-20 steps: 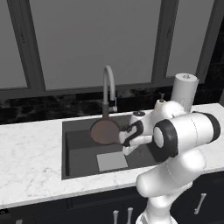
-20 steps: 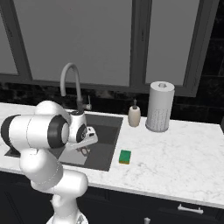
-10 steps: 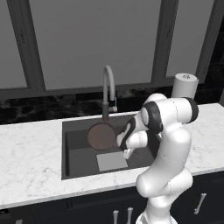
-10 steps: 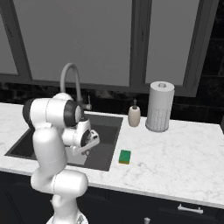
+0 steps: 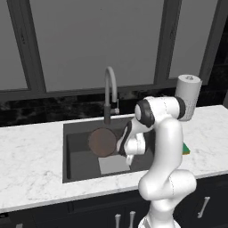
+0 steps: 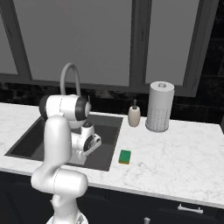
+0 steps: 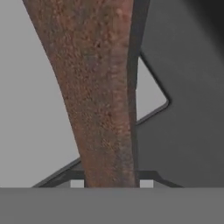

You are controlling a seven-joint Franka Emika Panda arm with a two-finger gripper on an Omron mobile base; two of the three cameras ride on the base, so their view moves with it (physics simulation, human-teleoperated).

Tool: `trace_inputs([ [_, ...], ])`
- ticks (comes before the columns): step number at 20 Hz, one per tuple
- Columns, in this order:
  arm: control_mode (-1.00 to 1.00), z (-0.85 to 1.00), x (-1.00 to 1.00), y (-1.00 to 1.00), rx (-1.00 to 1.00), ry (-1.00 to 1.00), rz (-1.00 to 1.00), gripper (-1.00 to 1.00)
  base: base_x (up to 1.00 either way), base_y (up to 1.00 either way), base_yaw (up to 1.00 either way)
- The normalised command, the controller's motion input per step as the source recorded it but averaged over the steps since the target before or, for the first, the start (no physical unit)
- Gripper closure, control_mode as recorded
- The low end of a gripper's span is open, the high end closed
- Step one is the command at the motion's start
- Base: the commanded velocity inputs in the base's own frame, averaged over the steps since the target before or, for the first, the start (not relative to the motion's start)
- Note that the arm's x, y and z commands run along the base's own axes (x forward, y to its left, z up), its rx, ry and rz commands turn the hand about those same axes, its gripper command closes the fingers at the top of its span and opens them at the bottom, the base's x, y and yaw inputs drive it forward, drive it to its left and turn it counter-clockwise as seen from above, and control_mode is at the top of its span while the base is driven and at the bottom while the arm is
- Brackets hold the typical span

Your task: Pick the pan and sponge and place them into the sink. Then turn on the water.

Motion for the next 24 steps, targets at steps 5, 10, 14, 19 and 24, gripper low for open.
trace_inputs([
  [5,-1.00,-0.43,0.20,0.00,0.00,0.00,0.12,1.00,0.00,0.00,0.00],
  [10,-1.00,-0.35,0.01,0.00,0.00,0.02,0.14,1.00,0.00,0.00,0.00],
  [14,-1.00,-0.05,0.00,0.00,0.00,0.00,0.06,1.00,0.00,0.00,0.00],
  [19,-1.00,0.03,-0.04,-0.03,0.00,0.01,0.06,1.00,0.00,0.00,0.00],
  [24,-1.00,0.00,-0.04,-0.07,0.00,0.02,0.12,1.00,0.00,0.00,0.00],
])
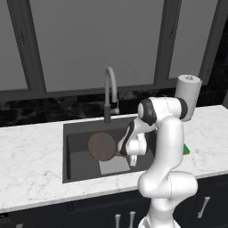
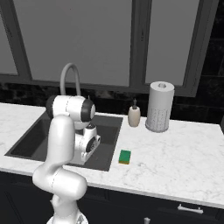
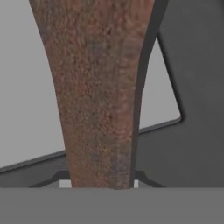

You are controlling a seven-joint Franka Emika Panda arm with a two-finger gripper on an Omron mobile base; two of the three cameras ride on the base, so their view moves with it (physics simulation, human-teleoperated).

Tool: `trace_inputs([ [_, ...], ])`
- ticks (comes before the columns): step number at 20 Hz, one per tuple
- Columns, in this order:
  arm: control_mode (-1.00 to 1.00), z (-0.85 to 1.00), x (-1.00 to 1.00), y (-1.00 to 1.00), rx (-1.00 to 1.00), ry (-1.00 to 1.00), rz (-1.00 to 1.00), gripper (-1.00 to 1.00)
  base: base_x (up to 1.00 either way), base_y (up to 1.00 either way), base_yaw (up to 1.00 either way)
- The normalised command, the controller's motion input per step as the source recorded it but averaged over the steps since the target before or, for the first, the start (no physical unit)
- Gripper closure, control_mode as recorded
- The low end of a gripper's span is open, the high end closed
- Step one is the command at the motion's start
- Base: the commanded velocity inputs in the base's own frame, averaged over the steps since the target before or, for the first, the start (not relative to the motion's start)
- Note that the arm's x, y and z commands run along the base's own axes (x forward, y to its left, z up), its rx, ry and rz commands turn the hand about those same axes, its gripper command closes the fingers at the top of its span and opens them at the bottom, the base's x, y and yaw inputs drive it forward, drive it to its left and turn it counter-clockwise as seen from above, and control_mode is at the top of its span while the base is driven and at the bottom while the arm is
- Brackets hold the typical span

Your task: Pick the pan and sponge and place them into the sink. Then turn on the water.

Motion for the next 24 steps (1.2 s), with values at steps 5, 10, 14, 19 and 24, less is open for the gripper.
trace_inputs([
  [5,-1.00,0.00,-0.01,-0.02,0.00,0.03,0.13,1.00,0.00,0.00,0.00],
  [10,-1.00,0.00,0.00,0.06,0.00,0.05,0.03,1.00,0.00,0.00,0.00],
  [14,-1.00,0.00,0.00,0.24,0.00,0.07,0.00,-1.00,0.00,0.00,0.00],
  [19,-1.00,-0.01,0.00,0.19,0.00,0.08,0.00,-1.00,0.00,0.00,0.00],
  [24,-1.00,-0.05,0.00,0.17,0.00,0.06,0.00,-1.00,0.00,0.00,0.00],
])
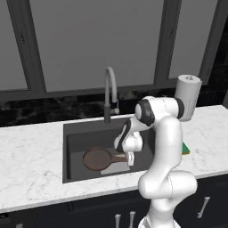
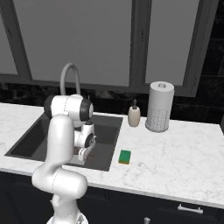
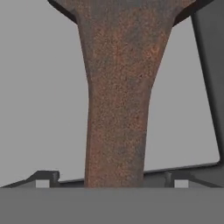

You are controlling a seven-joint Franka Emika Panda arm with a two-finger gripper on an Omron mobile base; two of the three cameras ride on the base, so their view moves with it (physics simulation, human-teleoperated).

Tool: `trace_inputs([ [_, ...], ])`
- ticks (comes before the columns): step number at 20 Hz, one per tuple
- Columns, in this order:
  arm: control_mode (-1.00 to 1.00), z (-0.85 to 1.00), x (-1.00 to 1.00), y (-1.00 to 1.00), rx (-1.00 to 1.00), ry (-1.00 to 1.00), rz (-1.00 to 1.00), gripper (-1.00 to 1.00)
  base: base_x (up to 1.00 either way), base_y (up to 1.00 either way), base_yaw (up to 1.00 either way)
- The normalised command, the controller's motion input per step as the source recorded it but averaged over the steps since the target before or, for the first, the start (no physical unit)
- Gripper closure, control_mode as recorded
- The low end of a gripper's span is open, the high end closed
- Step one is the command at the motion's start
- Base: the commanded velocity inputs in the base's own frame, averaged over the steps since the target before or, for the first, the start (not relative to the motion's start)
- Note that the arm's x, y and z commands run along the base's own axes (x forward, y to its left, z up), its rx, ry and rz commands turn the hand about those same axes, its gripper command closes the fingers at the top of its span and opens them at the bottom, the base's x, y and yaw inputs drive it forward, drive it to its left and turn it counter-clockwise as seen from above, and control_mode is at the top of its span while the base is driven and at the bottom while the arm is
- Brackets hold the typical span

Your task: Pick the pan and sponge and place them into the sink. Then turn on the water.

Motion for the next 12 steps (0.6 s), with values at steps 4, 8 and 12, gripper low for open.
trace_inputs([
  [4,-1.00,0.01,0.00,0.06,0.00,0.02,0.00,-1.00,0.00,0.00,0.00],
  [8,-1.00,0.32,-0.17,-0.14,0.00,-0.01,-0.01,-1.00,0.00,0.00,0.00],
  [12,-1.00,0.61,-0.17,-0.12,0.00,-0.01,-0.08,-1.00,0.00,0.00,0.00],
])
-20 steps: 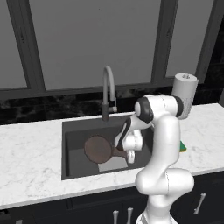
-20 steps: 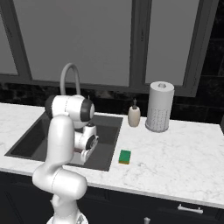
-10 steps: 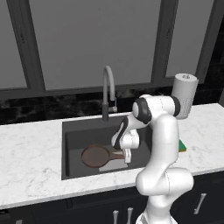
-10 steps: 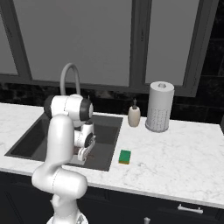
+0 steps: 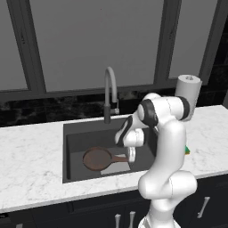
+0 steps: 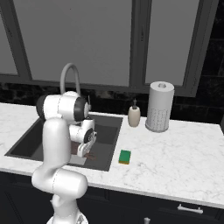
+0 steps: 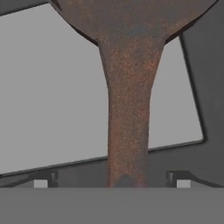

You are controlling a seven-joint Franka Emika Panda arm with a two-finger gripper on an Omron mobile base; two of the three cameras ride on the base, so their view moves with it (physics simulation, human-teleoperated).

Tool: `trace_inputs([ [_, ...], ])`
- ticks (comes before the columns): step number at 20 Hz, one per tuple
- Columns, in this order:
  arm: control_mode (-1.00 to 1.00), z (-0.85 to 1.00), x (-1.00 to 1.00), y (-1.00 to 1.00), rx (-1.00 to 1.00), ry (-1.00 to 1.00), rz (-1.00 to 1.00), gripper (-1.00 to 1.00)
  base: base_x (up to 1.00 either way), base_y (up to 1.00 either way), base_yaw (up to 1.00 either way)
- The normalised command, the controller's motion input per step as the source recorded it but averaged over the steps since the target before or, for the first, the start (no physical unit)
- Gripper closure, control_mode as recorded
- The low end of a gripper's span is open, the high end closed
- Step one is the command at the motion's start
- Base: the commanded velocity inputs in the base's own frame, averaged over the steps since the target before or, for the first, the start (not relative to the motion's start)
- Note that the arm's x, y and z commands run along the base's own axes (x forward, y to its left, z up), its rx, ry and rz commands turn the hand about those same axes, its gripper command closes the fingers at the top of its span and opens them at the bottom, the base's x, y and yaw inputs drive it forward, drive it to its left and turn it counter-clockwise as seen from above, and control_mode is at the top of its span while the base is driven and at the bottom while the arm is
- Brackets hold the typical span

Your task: Pick the pan and sponge and place them into the sink. Then turn on the water.

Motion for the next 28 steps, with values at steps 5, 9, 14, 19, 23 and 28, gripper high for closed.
trace_inputs([
  [5,-1.00,0.65,-0.31,-0.03,-0.05,0.00,-0.10,-1.00,0.00,0.00,0.00],
  [9,-1.00,0.60,-0.39,-0.01,-0.06,0.00,-0.15,-1.00,0.00,0.00,0.00],
  [14,-1.00,0.46,-0.55,-0.12,-0.10,-0.01,-0.16,-1.00,0.00,0.00,0.00],
  [19,-1.00,0.76,-0.20,-0.01,-0.07,0.00,-0.20,-1.00,0.00,0.00,0.00],
  [23,-1.00,0.79,-0.22,-0.01,-0.07,0.00,-0.20,-1.00,0.00,0.00,0.00],
  [28,-1.00,0.75,-0.35,-0.17,-0.04,0.03,-0.19,-1.00,0.00,0.00,0.00],
])
